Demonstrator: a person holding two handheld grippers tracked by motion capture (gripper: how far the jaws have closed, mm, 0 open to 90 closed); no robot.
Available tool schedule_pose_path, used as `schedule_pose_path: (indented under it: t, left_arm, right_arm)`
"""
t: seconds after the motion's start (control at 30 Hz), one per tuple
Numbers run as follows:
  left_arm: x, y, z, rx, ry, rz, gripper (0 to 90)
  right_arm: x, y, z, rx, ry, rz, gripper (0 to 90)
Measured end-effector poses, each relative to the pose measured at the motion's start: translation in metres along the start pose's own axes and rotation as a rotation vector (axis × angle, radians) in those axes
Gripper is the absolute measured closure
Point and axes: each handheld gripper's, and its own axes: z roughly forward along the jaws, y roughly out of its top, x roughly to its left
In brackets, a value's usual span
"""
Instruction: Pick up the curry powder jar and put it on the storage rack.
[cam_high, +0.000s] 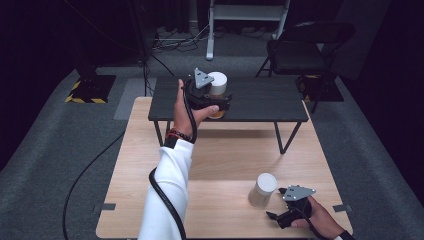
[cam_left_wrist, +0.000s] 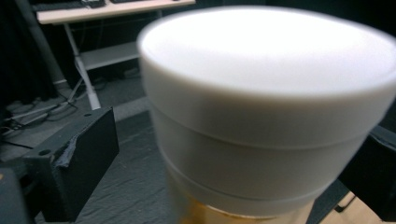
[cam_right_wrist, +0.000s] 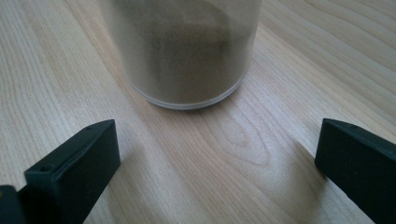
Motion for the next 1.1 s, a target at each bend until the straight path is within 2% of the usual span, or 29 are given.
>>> schedule_pose_path:
  t: [0.2, 0.27, 0.33, 0.5, 0.8, 0.97, 1.1]
  left_arm:
    - [-0.003, 0.008, -0.010, 0.008, 0.017, 0.027, 0.3]
    - [-0.002, 0.010, -0.013, 0.006, 0.009, 0.022, 0.2]
    - [-0.006, 0.011, -0.016, 0.006, 0.025, 0.033, 0.2]
    - [-0.007, 0.013, -0.024, 0.009, 0.026, 0.043, 0.2]
    - [-0.012, 0.011, -0.037, 0.005, 0.034, 0.062, 0.3]
    - [-0.010, 0.007, -0.046, 0.013, 0.018, 0.064, 0.3]
    - [-0.011, 0.005, -0.053, 0.024, 0.016, 0.085, 0.3]
  right_arm:
    - [0.000, 0.000, 0.000, 0.000, 0.000, 0.001, 0.0]
    - [0.000, 0.000, 0.000, 0.000, 0.000, 0.000, 0.0]
    - [0.000, 0.000, 0.000, 0.000, 0.000, 0.001, 0.0]
    - [0.000, 0.000, 0.000, 0.000, 0.000, 0.001, 0.0]
    - [0.000, 0.000, 0.000, 0.000, 0.000, 0.001, 0.0]
    - [0.000, 0.000, 0.000, 0.000, 0.000, 0.001, 0.0]
    - [0.000, 0.000, 0.000, 0.000, 0.000, 0.001, 0.0]
